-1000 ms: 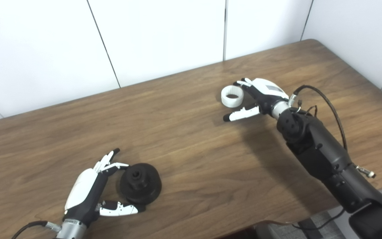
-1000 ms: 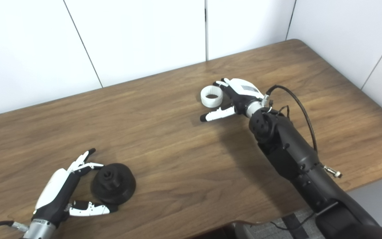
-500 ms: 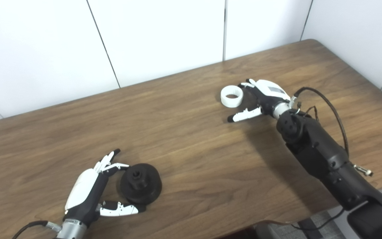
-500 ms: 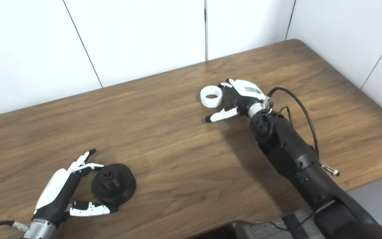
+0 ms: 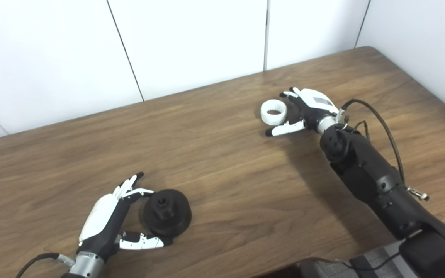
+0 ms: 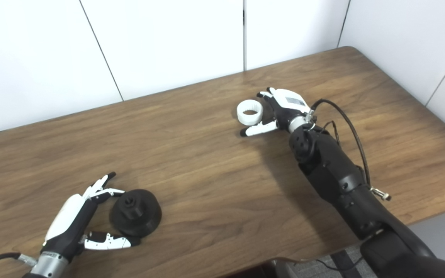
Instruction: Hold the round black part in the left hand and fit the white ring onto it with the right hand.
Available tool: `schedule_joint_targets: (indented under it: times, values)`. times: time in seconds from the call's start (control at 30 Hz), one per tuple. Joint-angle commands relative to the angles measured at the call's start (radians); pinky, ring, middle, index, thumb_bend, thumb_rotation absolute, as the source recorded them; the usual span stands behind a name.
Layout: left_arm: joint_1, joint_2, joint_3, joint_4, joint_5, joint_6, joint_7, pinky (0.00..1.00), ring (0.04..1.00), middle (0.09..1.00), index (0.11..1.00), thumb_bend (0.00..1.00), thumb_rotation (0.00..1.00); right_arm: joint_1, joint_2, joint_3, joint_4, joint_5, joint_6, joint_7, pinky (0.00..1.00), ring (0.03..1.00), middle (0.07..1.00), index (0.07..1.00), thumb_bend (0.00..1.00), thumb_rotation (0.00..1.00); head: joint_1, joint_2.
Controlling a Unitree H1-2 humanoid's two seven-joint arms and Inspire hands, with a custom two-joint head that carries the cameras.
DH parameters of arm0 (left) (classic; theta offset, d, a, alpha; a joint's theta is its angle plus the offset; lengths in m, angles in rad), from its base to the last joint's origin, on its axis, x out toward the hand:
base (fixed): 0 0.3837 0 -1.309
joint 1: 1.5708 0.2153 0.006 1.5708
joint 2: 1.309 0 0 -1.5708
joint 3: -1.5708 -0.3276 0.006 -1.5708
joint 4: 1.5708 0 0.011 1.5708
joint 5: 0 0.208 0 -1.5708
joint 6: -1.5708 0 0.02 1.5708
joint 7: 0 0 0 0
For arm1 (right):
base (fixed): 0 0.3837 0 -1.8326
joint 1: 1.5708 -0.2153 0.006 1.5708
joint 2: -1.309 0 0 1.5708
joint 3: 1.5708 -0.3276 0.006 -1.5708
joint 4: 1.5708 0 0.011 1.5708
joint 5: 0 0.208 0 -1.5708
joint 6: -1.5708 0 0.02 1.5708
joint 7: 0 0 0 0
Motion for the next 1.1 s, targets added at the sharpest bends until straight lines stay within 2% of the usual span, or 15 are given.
schedule_joint_targets:
  times: [0.0, 0.2, 0.23, 0.33, 0.37, 0.4, 0.63, 0.87, 1.07]
  values:
    - [-0.006, 0.006, -0.003, -0.024, 0.008, -0.002, -0.004, 0.97, 1.000, 1.000, 0.636, 0.97, 0.29, -0.046, 0.013, -0.003, -0.006, 0.007, -0.023, -0.035, 0.91, 0.994, 1.000, 0.878, 0.91, 0.56, 0.003, 0.003]
    - [-0.003, 0.004, -0.006, -0.019, 0.003, -0.011, 0.001, 0.99, 1.000, 1.000, 0.637, 0.97, 0.30, -0.041, 0.049, -0.022, 0.022, 0.026, -0.053, -0.124, 0.93, 0.977, 0.973, 0.732, 0.82, 0.44, 0.004, 0.006]
    - [-0.002, 0.004, -0.006, -0.017, -0.001, -0.015, 0.003, 0.99, 1.000, 1.000, 0.636, 0.97, 0.30, -0.039, 0.053, -0.026, 0.027, 0.031, -0.069, -0.147, 0.93, 0.964, 0.948, 0.676, 0.78, 0.37, 0.005, 0.007]
    - [0.000, 0.003, -0.006, -0.024, -0.005, -0.003, -0.003, 1.00, 1.000, 1.000, 0.639, 0.97, 0.29, -0.029, 0.064, -0.041, 0.033, 0.053, -0.115, -0.202, 0.96, 0.944, 0.913, 0.606, 0.73, 0.28, 0.007, 0.010]
    - [0.000, 0.003, -0.006, -0.027, -0.006, 0.001, -0.006, 1.00, 1.000, 1.000, 0.640, 0.97, 0.29, -0.026, 0.066, -0.045, 0.033, 0.058, -0.125, -0.214, 0.98, 0.940, 0.903, 0.529, 0.59, 0.19, 0.006, 0.010]
    - [0.001, 0.002, -0.006, -0.028, -0.005, 0.003, -0.006, 1.00, 1.000, 1.000, 0.639, 0.97, 0.29, -0.023, 0.067, -0.048, 0.031, 0.062, -0.136, -0.226, 0.98, 0.932, 0.895, 0.507, 0.55, 0.17, 0.005, 0.011]
    - [0.001, 0.001, -0.008, -0.028, 0.002, -0.001, -0.003, 1.00, 1.000, 1.000, 0.639, 0.97, 0.30, -0.014, 0.064, -0.054, 0.031, 0.076, -0.187, -0.279, 1.00, 0.907, 0.870, 0.488, 0.52, 0.15, 0.010, 0.015]
    - [0.004, 0.000, -0.010, -0.028, 0.002, -0.005, 0.002, 1.00, 1.000, 1.000, 0.638, 0.97, 0.30, -0.004, 0.068, -0.061, 0.038, 0.080, -0.230, -0.323, 0.97, 0.889, 0.852, 0.487, 0.52, 0.14, 0.015, 0.021]
    - [0.007, -0.001, -0.007, -0.033, 0.001, 0.006, -0.001, 1.00, 1.000, 1.000, 0.637, 0.97, 0.29, 0.005, 0.072, -0.061, 0.026, 0.076, -0.241, -0.343, 0.97, 0.891, 0.843, 0.486, 0.52, 0.14, 0.017, 0.024]
